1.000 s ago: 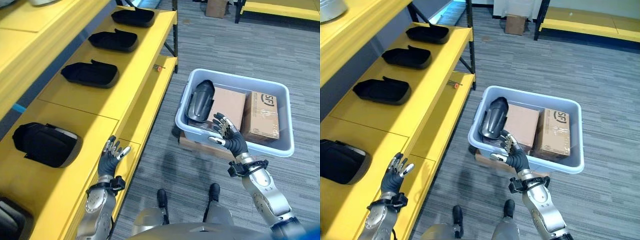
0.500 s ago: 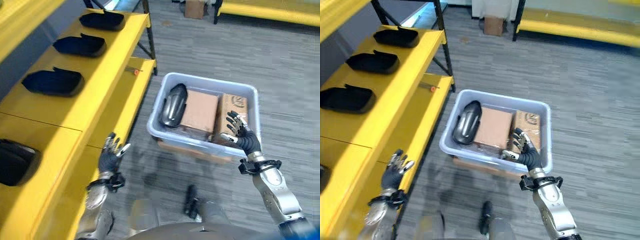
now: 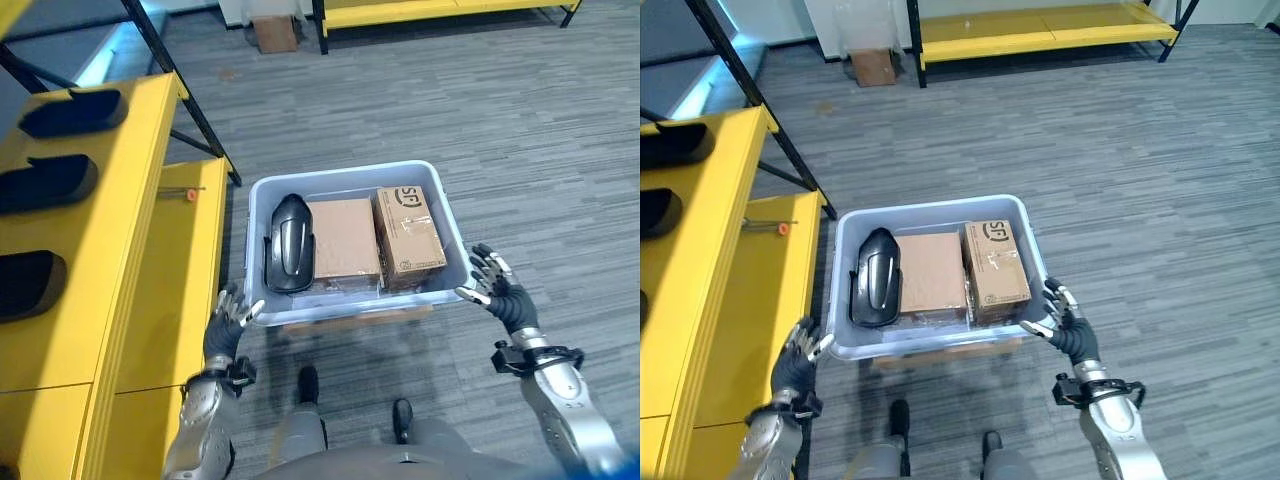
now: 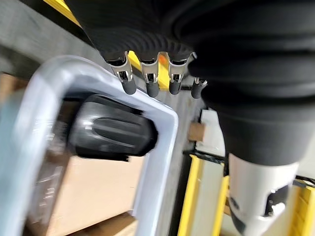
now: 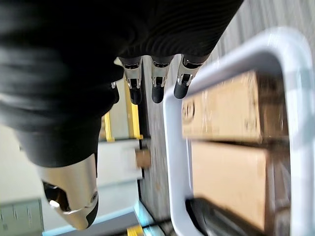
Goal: Move parts from the plastic box to the shelf.
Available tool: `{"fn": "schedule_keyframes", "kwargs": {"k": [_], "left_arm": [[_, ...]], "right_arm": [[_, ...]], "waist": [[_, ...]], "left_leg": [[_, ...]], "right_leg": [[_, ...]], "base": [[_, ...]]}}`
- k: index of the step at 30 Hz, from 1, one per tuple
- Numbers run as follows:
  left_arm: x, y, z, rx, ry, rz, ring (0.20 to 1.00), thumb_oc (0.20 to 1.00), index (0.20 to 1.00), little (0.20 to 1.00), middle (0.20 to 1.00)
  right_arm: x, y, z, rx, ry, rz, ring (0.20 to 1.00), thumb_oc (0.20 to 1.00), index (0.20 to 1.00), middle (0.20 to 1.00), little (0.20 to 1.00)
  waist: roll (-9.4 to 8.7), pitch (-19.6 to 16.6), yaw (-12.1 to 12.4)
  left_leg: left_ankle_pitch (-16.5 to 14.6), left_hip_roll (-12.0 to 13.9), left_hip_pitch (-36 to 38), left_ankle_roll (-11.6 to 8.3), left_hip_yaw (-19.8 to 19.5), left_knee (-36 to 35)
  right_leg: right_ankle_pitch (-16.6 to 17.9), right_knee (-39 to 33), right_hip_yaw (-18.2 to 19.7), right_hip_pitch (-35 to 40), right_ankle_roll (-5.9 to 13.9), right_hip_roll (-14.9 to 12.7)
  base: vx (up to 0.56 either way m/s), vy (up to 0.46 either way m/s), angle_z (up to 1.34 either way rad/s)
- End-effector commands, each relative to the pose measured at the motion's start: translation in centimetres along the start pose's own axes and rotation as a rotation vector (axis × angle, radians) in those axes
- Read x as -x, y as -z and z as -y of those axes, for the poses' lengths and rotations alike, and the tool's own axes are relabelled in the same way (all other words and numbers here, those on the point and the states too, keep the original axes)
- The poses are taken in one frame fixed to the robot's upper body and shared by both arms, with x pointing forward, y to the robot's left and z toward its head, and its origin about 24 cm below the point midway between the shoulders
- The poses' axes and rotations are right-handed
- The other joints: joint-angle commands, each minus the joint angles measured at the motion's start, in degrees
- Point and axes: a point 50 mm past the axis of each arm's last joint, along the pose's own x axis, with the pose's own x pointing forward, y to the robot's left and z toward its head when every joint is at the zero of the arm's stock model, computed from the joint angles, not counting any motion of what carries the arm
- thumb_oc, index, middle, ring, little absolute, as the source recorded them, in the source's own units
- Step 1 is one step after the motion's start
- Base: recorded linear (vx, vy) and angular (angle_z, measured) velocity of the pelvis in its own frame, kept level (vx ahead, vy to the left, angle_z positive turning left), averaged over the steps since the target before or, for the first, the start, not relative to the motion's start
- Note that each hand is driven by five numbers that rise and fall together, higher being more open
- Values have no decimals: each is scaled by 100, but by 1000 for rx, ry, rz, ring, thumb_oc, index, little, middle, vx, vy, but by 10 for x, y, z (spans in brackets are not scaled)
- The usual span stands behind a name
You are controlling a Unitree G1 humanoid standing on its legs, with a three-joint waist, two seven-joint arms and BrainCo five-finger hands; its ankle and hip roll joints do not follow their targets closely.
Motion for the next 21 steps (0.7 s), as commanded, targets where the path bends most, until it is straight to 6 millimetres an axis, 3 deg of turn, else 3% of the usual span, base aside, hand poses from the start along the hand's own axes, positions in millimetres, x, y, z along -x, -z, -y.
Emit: {"fn": "schedule_keyframes", "kwargs": {"k": [1,8,14,21], "left_arm": [[8,-27,-14,-44,-14,126,1000,1000,1000,1000,1000],[11,-26,-16,-75,4,105,1000,1000,1000,1000,1000],[6,-36,-11,-138,38,145,1000,1000,1000,1000,1000],[-17,-81,20,-212,126,354,1000,1000,1000,1000,1000]], "right_arm": [[-8,-24,2,5,-25,114,1000,1000,1000,1000,1000],[-3,-22,7,2,-8,102,1000,1000,1000,1000,1000],[-3,-22,6,3,-21,100,1000,1000,1000,1000,1000],[-16,-44,0,23,-51,198,1000,1000,1000,1000,1000]], "waist": [[-173,-15,140],[-312,-116,75],[-347,-136,26],[-413,177,-99]], "left_leg": [[-388,385,-16,-137,33,391],[-499,314,12,-86,147,393],[-432,365,5,-136,156,255],[-167,488,-413,-248,137,86]], "right_leg": [[911,-744,-69,105,583,-740],[1056,-821,-100,78,701,-842],[1023,-860,-173,26,679,-815],[1086,-834,-229,-486,617,-731]], "base": [[58,107,-16],[48,44,-13],[32,-10,0],[-59,-27,2]]}}
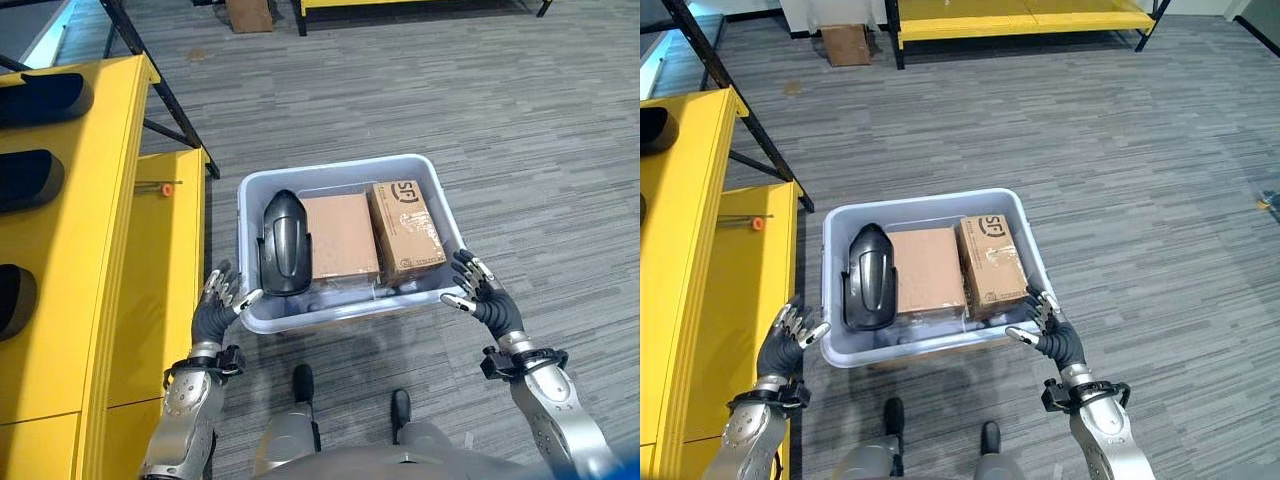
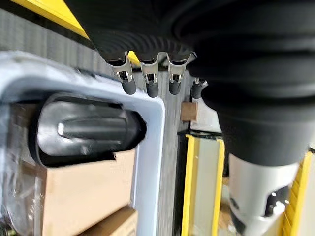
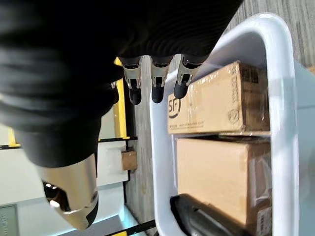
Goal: Move parts from the plastic box to the shelf.
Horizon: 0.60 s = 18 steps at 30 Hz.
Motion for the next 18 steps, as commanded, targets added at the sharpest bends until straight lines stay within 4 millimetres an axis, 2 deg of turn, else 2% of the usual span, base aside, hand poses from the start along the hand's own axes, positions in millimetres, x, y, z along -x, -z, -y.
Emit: {"fn": "schedule_keyframes", "kwargs": {"k": [1,4,7,10,18], "left_arm": [[-19,-47,2,-94,15,234,1000,1000,1000,1000,1000],[-30,-59,11,-88,12,296,1000,1000,1000,1000,1000],[-54,-84,25,-82,-31,418,1000,1000,1000,1000,1000],[-69,-99,34,-83,-73,481,1000,1000,1000,1000,1000],[-91,-121,43,-50,-162,553,1000,1000,1000,1000,1000]], "right_arm": [[-15,-41,-5,-19,-30,211,1000,1000,1000,1000,1000],[-19,-47,-9,-26,-37,241,1000,1000,1000,1000,1000],[-31,-59,-22,-43,-63,302,1000,1000,1000,1000,1000],[-38,-68,-31,-49,-73,343,1000,1000,1000,1000,1000],[-47,-78,-41,-70,-68,402,1000,1000,1000,1000,1000]], "waist": [[-189,262,-10],[-210,369,-39],[-272,638,-113],[-324,810,-169],[-458,1123,-292]], "left_leg": [[-268,703,-111,-339,-92,427],[-224,723,-267,-362,-87,442],[-129,752,-552,-419,-46,452],[-81,772,-749,-451,-15,477],[-2,780,-1176,-490,10,527]], "right_leg": [[484,154,-135,-395,353,-491],[523,173,-133,-558,349,-484],[609,235,-113,-898,350,-476],[688,243,-85,-1125,361,-468],[811,256,-97,-1490,368,-468]], "base": [[-95,-22,0],[-61,-14,1],[-80,-11,-3],[-66,-9,-9],[-14,-4,-3]]}}
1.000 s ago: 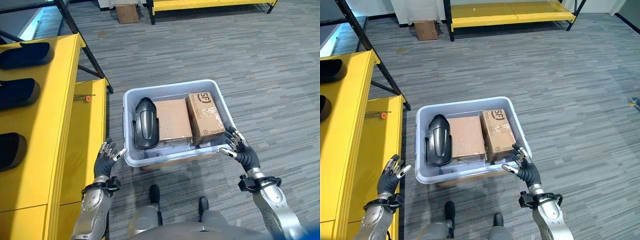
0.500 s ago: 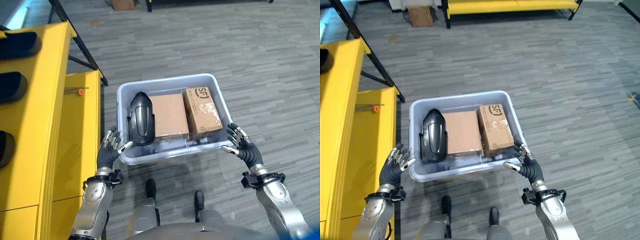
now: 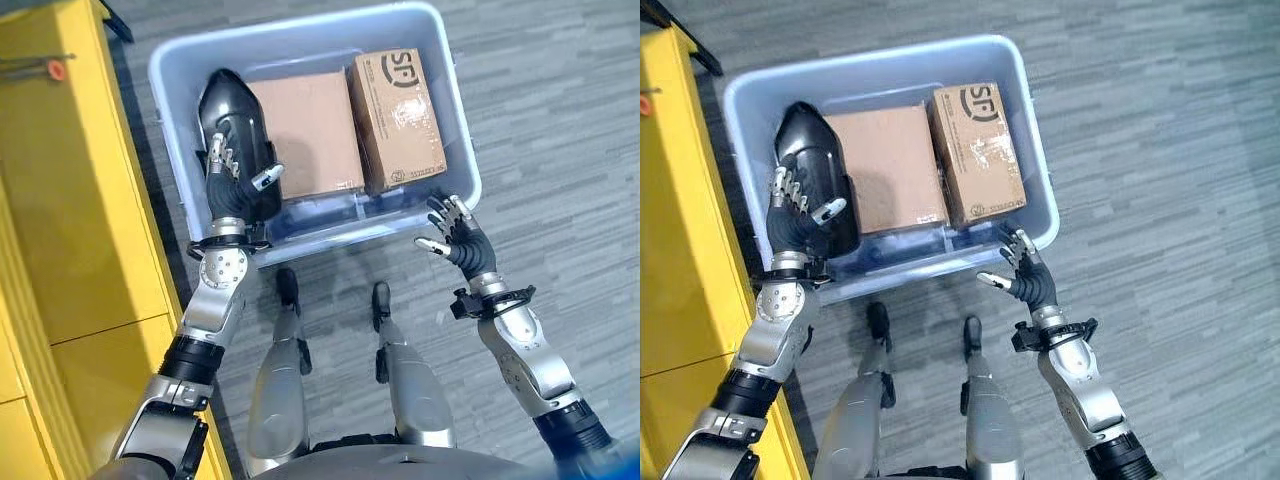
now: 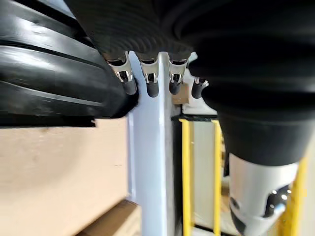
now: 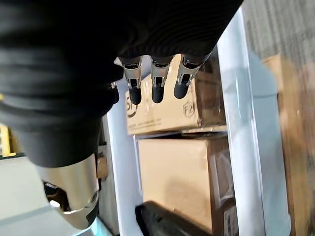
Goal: Move parts from the plastic box to the shelf.
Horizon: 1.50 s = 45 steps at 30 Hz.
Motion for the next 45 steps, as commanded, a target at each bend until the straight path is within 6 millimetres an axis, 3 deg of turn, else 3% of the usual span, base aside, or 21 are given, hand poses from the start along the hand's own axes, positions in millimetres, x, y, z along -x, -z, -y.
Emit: {"fn": "schedule_keyframes", "kwargs": {"k": [1,8,12,20,24,36,45], "left_arm": [[-6,-13,-13,-37,-67,107,1000,1000,1000,1000,1000],[-36,-27,-29,-153,-208,175,1000,1000,1000,1000,1000],[-47,-27,-27,-231,-183,166,1000,1000,1000,1000,1000],[-67,-26,-7,-316,-70,134,1000,1000,1000,1000,1000],[-69,-18,7,-259,-29,82,1000,1000,1000,1000,1000],[-52,11,26,-200,29,-40,1000,1000,1000,1000,1000],[-18,36,34,-34,18,-148,1000,1000,1000,1000,1000]], "right_arm": [[-1,-22,-5,-41,13,149,1000,1000,1000,1000,1000],[2,-21,-5,-45,8,152,1000,1000,1000,1000,1000],[2,-20,-6,-49,-7,146,1000,1000,1000,1000,1000],[4,-18,-6,-30,-26,136,1000,1000,1000,1000,1000],[6,-18,-4,-27,-10,135,1000,1000,1000,1000,1000],[10,-13,-3,-25,-4,108,1000,1000,1000,1000,1000],[11,-13,-2,-31,28,111,1000,1000,1000,1000,1000]], "waist": [[-242,-358,78],[-487,-250,-60],[-570,-236,-123],[-620,-216,-299],[-623,-199,-399],[-623,-229,-474],[-553,-255,-355]], "left_leg": [[-329,645,-59,-482,-47,535],[-357,657,-367,-477,-108,637],[-352,663,-465,-476,-120,663],[-346,695,-554,-457,-93,700],[-344,700,-605,-460,-84,731],[-325,715,-623,-471,-99,697],[-339,671,-565,-441,-140,634]], "right_leg": [[472,269,-167,-315,388,-593],[545,264,-213,-505,389,-554],[563,258,-217,-566,385,-544],[588,262,-133,-696,369,-501],[580,307,-97,-789,351,-480],[561,297,-65,-824,328,-445],[529,244,-114,-723,318,-468]], "base": [[0,0,0],[0,0,0],[-1,1,1],[-2,5,-2],[-17,10,-4],[-1,-1,-2],[0,0,0]]}}
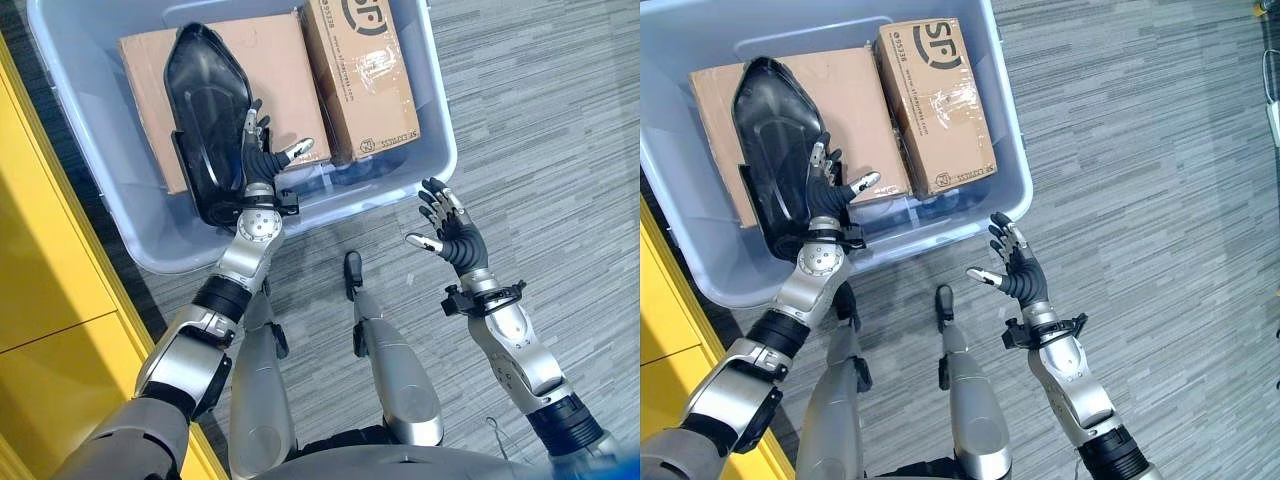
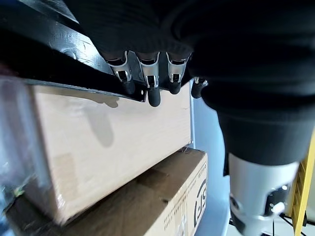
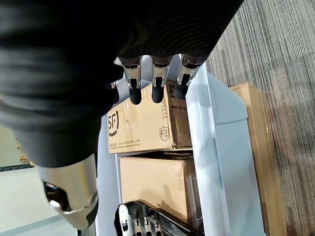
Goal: Move parts from the plastic box to the shelf.
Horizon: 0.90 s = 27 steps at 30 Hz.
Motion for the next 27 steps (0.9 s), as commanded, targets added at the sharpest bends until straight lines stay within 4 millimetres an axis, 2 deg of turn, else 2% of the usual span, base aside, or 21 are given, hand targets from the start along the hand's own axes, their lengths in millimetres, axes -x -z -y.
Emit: {"fn": "schedule_keyframes", "kwargs": {"k": [1,3,4,8,19,27], "left_arm": [[16,21,-17,55,-54,-77,1000,1000,1000,1000,1000],[25,18,-22,96,-69,-58,1000,1000,1000,1000,1000],[29,10,-28,90,-72,-12,1000,1000,1000,1000,1000],[35,-3,-37,87,-67,60,1000,1000,1000,1000,1000],[46,-74,-65,121,-122,413,1000,1000,1000,1000,1000],[50,-87,-66,131,-121,478,1000,1000,1000,1000,1000]], "right_arm": [[11,-12,9,-11,63,71,1000,1000,1000,1000,1000],[11,-13,10,-10,81,81,1000,1000,1000,1000,1000],[10,-15,13,-7,96,93,1000,1000,1000,1000,1000],[10,-17,16,11,114,105,1000,1000,1000,1000,1000],[11,-30,21,33,113,165,1000,1000,1000,1000,1000],[11,-33,20,42,101,180,1000,1000,1000,1000,1000]], "waist": [[-170,-381,98],[-130,-382,181],[-94,-380,249],[-40,-385,338],[64,-401,537],[75,-395,558]], "left_leg": [[-387,491,49,-397,-156,526],[-392,471,60,-386,-174,515],[-400,452,84,-380,-185,496],[-411,438,121,-370,-198,470],[-455,382,170,-356,-225,435],[-462,371,172,-357,-231,428]], "right_leg": [[404,238,-144,-112,393,-641],[391,214,-166,-72,386,-652],[381,198,-179,-45,384,-661],[369,186,-210,2,382,-680],[330,155,-286,96,390,-718],[328,143,-303,111,390,-719]], "base": [[0,0,0],[18,-10,1],[0,0,0],[5,-1,1],[8,1,5],[0,0,0]]}}
